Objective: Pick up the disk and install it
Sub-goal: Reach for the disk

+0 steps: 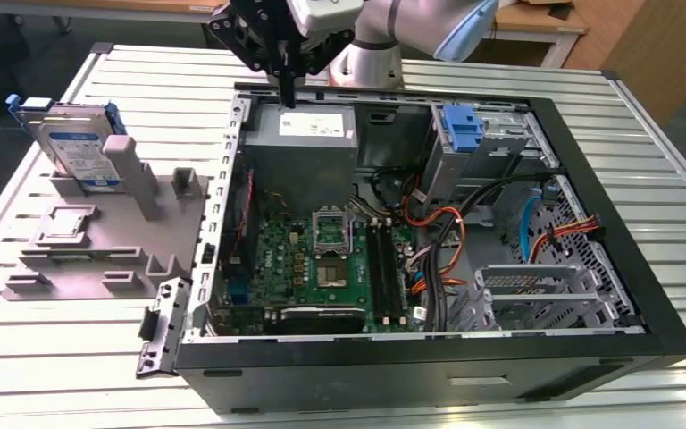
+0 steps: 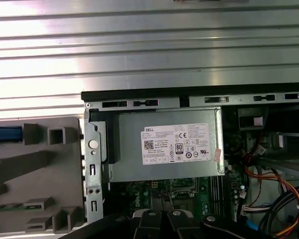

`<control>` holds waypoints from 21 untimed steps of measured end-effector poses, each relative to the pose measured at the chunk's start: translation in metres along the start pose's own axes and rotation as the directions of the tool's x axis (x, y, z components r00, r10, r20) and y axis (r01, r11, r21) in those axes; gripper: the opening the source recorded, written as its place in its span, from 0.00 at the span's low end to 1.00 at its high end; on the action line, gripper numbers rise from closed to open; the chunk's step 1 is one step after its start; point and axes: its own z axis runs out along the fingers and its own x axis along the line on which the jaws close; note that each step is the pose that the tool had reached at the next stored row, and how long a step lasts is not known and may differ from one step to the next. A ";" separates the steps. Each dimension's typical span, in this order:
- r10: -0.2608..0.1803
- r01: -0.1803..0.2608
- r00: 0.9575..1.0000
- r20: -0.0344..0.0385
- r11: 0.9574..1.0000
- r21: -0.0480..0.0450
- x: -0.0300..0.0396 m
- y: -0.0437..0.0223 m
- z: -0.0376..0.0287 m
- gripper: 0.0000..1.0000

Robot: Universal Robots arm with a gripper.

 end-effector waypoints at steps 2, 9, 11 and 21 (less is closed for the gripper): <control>0.000 0.000 1.000 0.000 1.000 0.000 0.0003 0.0000 0.0000 0.10; 0.000 0.000 1.000 0.000 1.000 0.000 0.0023 -0.0002 0.0000 0.10; 0.000 0.000 1.000 0.000 1.000 0.000 0.0040 -0.0003 -0.0001 0.10; 0.000 0.000 1.000 0.000 1.000 0.000 0.0164 0.0024 0.0000 0.10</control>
